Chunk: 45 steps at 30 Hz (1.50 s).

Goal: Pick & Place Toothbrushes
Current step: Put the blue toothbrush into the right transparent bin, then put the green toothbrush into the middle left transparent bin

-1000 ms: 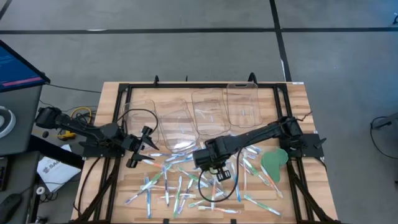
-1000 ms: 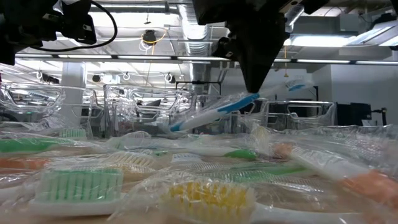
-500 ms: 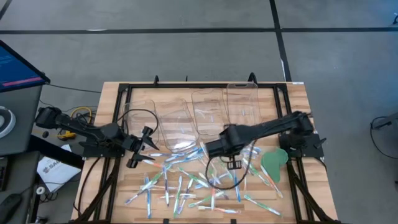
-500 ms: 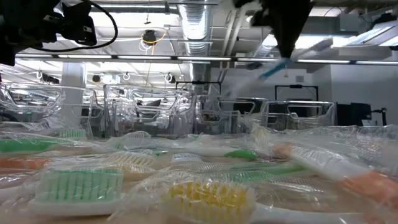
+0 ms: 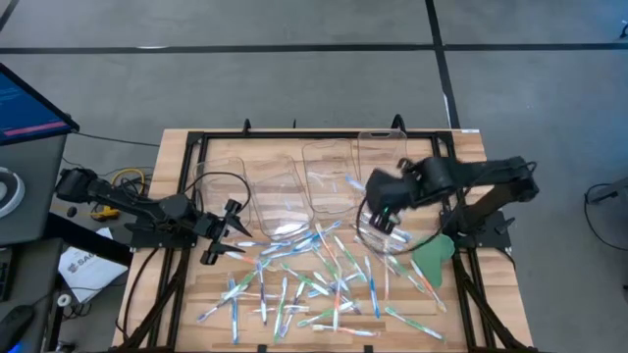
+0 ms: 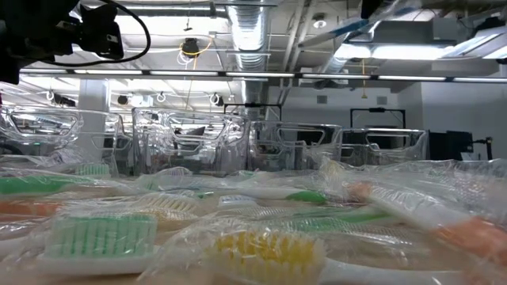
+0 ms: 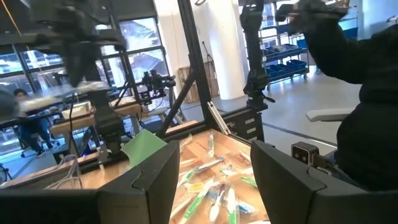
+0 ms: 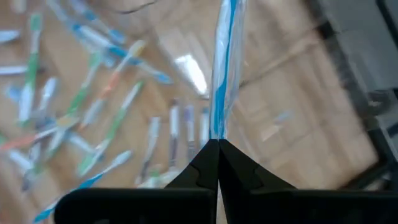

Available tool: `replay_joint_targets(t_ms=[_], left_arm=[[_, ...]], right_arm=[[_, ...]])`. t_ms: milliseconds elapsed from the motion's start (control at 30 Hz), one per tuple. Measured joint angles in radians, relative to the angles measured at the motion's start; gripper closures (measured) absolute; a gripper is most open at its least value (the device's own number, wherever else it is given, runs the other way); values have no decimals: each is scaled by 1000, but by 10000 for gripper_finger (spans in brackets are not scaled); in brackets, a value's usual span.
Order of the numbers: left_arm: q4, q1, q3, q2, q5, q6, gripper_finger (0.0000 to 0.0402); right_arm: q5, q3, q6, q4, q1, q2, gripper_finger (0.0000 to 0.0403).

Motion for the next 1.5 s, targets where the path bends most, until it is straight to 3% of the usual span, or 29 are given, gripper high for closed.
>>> replay_joint_targets(t_ms=[200,433,633,767,1167,1500], left_arm=[[-2,0,0,0,-1,-29,211],[0,0,0,0,-3,-25,211],[3,0,0,0,-3,-24,211],[6,0,0,0,-3,-24,211],[4,0,0,0,-3,-129,211],[2,0,0,0,-3,-137,211]], right_arm=[[-7,-171,4,-1,-206,-165,403],[-88,-386,-103,184,-413,-263,403],[-181,-495,-246,372,-555,-252,403],[-190,-509,-255,367,-642,-190,403],[-289,-508,-336,379,-690,42,392],[-290,-496,-407,367,-702,90,268]])
